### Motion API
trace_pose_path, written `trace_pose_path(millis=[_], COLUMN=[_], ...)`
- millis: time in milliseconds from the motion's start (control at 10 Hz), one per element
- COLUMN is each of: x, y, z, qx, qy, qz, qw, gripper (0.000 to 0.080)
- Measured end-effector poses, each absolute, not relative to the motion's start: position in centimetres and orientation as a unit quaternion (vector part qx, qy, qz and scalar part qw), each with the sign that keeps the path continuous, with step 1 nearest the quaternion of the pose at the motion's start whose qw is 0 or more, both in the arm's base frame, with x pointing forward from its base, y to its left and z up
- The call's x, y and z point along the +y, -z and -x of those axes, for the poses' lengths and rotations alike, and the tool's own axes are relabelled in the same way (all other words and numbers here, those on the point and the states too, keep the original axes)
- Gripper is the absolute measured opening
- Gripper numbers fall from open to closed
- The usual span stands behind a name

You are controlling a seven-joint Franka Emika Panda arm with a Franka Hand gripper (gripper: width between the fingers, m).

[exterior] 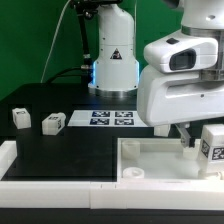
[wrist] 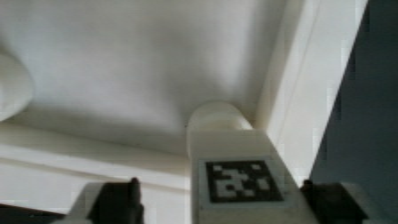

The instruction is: Assemble one leg

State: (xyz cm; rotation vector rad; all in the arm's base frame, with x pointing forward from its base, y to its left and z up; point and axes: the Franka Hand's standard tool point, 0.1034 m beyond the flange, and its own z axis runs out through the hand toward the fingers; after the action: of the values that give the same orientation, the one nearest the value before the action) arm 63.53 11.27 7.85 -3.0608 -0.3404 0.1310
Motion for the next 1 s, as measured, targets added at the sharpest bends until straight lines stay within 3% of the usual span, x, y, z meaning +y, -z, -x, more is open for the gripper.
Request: trace_pose_path(millis=[100,500,1000], x=[11.3,11.3,12.6], y=[-7.8,-7.8,-7.7], z=[-63.5,-63.5,-62.6], qx=[-0.110,-0.048,0.331], qy=[-0.042,-0.040,-0.015], qz=[0.993,0.998,0.943], qw=[0.030,0.031,0.025], gripper=[0.0294,0.0290,0.0291])
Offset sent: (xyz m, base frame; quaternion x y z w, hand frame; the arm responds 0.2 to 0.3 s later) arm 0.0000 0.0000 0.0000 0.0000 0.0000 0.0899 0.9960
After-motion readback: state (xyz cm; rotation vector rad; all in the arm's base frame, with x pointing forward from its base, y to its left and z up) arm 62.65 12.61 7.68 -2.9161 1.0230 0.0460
